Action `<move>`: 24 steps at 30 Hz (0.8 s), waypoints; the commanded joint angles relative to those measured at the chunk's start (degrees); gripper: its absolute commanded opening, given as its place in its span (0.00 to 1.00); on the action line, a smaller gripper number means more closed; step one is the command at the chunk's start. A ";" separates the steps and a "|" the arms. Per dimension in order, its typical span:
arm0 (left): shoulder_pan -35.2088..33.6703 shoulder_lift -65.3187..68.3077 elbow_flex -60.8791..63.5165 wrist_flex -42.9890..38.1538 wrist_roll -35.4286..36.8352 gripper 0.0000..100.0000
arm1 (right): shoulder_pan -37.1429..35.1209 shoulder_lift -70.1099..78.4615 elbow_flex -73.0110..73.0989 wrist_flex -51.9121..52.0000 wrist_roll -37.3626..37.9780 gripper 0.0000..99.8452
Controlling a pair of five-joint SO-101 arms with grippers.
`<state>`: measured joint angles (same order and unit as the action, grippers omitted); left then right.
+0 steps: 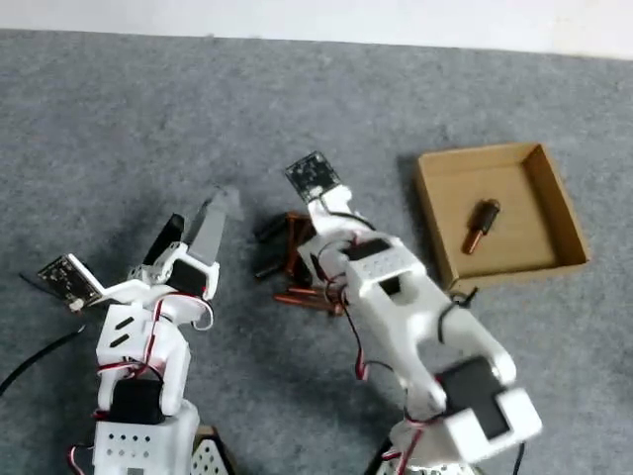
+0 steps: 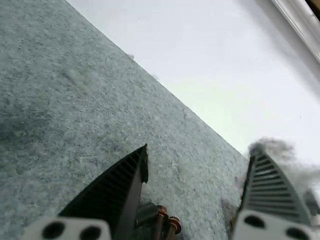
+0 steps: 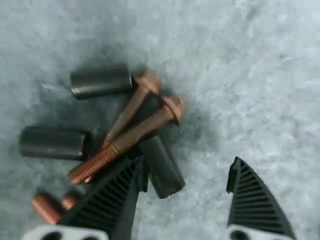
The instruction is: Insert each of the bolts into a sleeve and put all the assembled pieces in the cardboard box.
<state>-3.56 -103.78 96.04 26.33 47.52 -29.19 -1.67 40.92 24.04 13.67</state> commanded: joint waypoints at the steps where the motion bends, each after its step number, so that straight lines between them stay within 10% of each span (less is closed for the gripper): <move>1: -0.48 -0.92 1.01 -1.41 0.00 0.30 | -0.13 3.21 -3.74 0.22 2.81 0.23; 24: -0.48 -0.92 1.01 -1.41 -0.09 0.30 | 0.04 6.73 -3.74 6.20 3.60 0.23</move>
<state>-3.56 -103.78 96.04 26.33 47.52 -29.01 4.92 37.58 28.44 16.75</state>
